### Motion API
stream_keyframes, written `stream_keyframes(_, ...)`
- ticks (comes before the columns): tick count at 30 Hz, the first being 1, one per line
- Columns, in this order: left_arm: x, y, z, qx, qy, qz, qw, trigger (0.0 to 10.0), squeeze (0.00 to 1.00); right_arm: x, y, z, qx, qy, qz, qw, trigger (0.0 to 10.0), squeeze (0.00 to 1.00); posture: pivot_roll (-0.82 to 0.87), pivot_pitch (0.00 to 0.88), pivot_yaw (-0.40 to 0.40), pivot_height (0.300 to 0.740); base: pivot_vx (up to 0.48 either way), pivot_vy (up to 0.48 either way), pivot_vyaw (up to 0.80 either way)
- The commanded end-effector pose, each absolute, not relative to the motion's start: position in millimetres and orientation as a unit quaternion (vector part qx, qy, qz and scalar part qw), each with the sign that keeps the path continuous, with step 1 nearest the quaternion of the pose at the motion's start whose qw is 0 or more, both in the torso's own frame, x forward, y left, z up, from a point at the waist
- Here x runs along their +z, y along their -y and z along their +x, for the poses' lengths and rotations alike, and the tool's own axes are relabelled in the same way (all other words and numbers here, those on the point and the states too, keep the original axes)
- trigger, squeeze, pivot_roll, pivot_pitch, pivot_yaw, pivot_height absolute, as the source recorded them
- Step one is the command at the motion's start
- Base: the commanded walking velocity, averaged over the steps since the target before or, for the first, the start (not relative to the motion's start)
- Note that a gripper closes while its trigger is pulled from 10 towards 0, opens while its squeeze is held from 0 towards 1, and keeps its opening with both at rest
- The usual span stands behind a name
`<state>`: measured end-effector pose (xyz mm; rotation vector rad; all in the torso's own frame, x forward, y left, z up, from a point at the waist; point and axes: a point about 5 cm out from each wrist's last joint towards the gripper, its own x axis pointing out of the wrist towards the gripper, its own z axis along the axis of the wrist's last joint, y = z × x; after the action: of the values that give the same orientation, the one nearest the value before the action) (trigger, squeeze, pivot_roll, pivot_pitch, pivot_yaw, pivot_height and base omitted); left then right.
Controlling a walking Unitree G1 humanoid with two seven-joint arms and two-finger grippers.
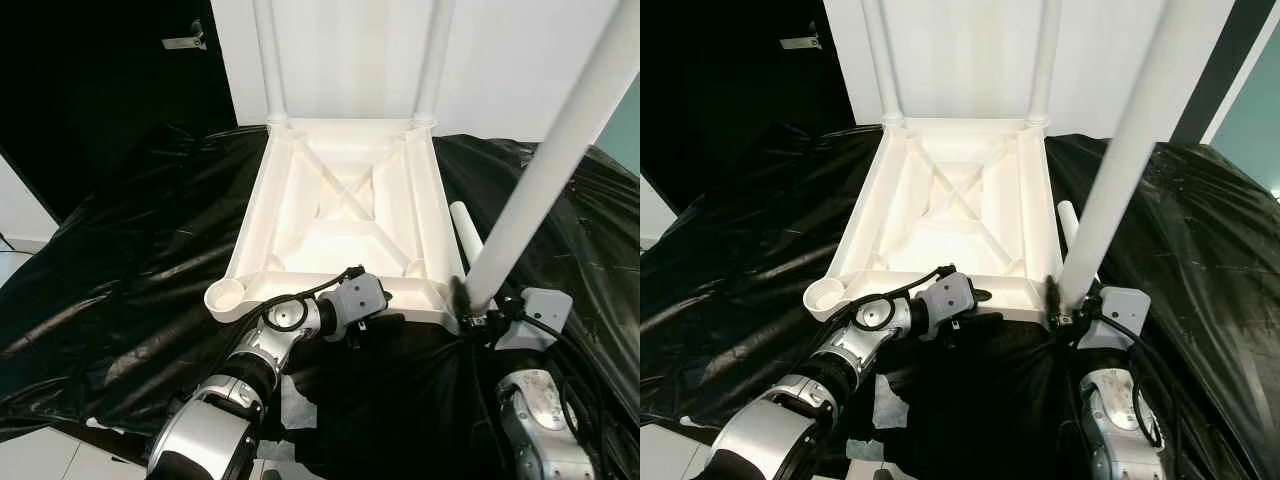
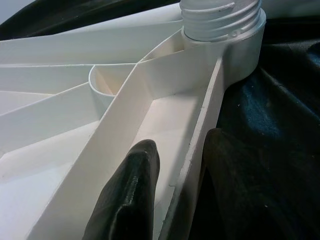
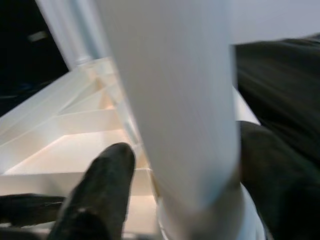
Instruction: Building children table
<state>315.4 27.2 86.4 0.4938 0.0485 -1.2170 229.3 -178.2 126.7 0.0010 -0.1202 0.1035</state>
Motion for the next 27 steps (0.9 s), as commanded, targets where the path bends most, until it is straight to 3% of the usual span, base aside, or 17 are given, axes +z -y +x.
stream_keyframes(1, 62.5, -39.0, 312.1, -0.510, -0.075, 0.222, 0.827, 10.0, 0.00, 128.1, 172.8, 233.3, 0.084, 0.058, -0.009, 0.995, 10.0, 1.00, -0.04, 0.000, 0.002, 0.740, 0.000, 0.000, 0.00)
stream_keyframes(2, 62.1, -38.6, 311.6, -0.511, -0.075, 0.222, 0.827, 10.0, 0.00, 128.7, 175.6, 235.3, 0.093, 0.057, -0.022, 0.994, 10.0, 0.00, -0.04, 0.000, 0.000, 0.740, 0.000, 0.000, 0.00)
stream_keyframes(10, 59.8, -34.3, 307.9, -0.520, -0.075, 0.221, 0.822, 10.0, 0.00, 128.2, 189.3, 239.3, 0.148, 0.036, -0.057, 0.987, 10.0, 0.00, -0.04, 0.000, -0.003, 0.740, 0.000, 0.000, 0.00)
stream_keyframes(13, 62.5, -35.7, 311.0, -0.515, -0.073, 0.223, 0.824, 10.0, 0.00, 119.8, 207.4, 248.9, 0.178, -0.006, -0.081, 0.981, 10.0, 0.00, -0.04, 0.000, 0.001, 0.740, 0.000, 0.000, 0.00)
stream_keyframes(19, 63.0, -35.8, 311.5, -0.514, -0.073, 0.223, 0.825, 10.0, 0.00, 115.1, 207.8, 251.9, 0.221, -0.025, -0.085, 0.971, 10.0, 0.00, -0.04, 0.000, 0.001, 0.740, 0.000, 0.000, 0.00)
stream_keyframes(20, 63.1, -35.9, 311.7, -0.513, -0.073, 0.223, 0.826, 10.0, 0.00, 115.1, 207.2, 252.5, 0.234, -0.029, -0.083, 0.968, 9.1, 0.00, -0.04, 0.000, 0.001, 0.740, 0.000, 0.000, 0.00)
stream_keyframes(21, 63.3, -36.2, 311.9, -0.513, -0.073, 0.222, 0.826, 10.0, 0.00, 115.1, 204.1, 250.9, 0.267, -0.035, -0.080, 0.960, 0.0, 0.00, -0.04, 0.000, 0.005, 0.740, 0.000, 0.000, 0.00)
stream_keyframes(27, 63.8, -38.4, 312.4, -0.512, -0.072, 0.224, 0.826, 10.0, 0.00, 112.9, 199.0, 244.9, 0.312, -0.044, -0.071, 0.946, 0.0, 0.00, -0.02, 0.000, 0.003, 0.740, 0.000, 0.000, 0.00)
